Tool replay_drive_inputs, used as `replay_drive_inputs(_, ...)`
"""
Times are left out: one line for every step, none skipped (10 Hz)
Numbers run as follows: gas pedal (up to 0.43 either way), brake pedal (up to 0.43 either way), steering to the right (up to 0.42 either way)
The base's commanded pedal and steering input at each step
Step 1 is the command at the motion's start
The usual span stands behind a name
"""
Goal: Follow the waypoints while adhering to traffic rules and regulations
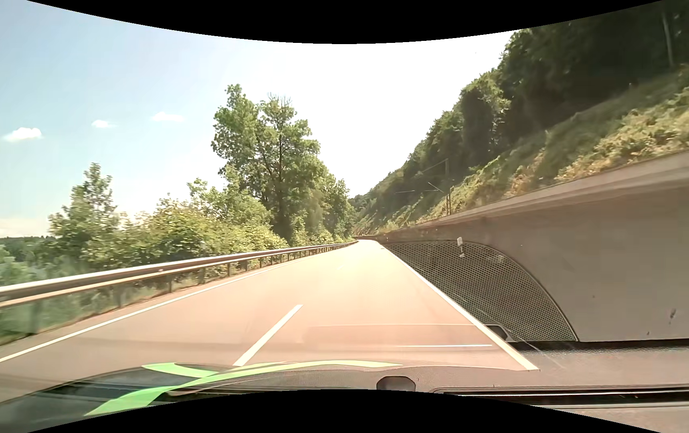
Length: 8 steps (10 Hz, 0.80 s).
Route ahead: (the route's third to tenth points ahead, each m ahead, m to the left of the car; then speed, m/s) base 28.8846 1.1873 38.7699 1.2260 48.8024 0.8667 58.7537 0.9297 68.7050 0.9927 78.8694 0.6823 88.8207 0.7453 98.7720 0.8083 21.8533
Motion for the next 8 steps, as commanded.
replay_drive_inputs(0.177, 0.0, 0.003)
replay_drive_inputs(0.177, 0.0, 0.003)
replay_drive_inputs(0.177, 0.0, 0.003)
replay_drive_inputs(0.189, 0.0, 0.003)
replay_drive_inputs(0.197, 0.0, 0.002)
replay_drive_inputs(0.197, 0.0, 0.001)
replay_drive_inputs(0.22, 0.0, 0.001)
replay_drive_inputs(0.228, 0.0, 0.0)
